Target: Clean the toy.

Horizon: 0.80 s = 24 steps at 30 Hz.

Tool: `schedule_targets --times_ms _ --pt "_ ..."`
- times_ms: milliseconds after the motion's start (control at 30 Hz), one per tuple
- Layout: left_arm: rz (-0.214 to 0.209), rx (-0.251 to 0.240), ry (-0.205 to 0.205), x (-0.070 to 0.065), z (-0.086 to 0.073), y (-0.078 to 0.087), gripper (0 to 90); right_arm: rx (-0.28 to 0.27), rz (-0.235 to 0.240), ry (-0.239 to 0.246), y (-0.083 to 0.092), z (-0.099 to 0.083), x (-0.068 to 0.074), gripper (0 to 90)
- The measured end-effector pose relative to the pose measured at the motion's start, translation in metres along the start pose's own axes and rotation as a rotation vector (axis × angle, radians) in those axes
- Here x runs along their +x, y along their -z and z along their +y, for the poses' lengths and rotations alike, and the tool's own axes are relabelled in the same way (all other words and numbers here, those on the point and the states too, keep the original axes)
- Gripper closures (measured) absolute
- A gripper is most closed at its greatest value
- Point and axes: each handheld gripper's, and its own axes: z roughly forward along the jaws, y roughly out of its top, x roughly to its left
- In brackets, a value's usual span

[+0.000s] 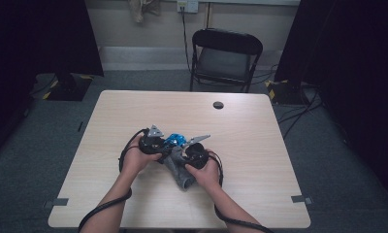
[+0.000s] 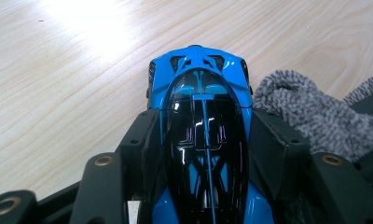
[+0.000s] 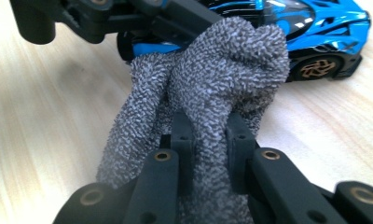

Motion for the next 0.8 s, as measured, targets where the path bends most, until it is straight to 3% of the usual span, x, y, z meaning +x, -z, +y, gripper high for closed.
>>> schedule_targets --times_ms 333,800 --pt "0.000 -0.002 0.004 0.000 -0.001 0.001 44.7 0.016 0.034 0.027 -0.002 -0.001 0.012 78.0" --pt "0.011 -0.015 0.007 0.001 -0.002 0.001 44.7 0.044 0.128 0.090 -0.002 -0.001 0.029 78.1"
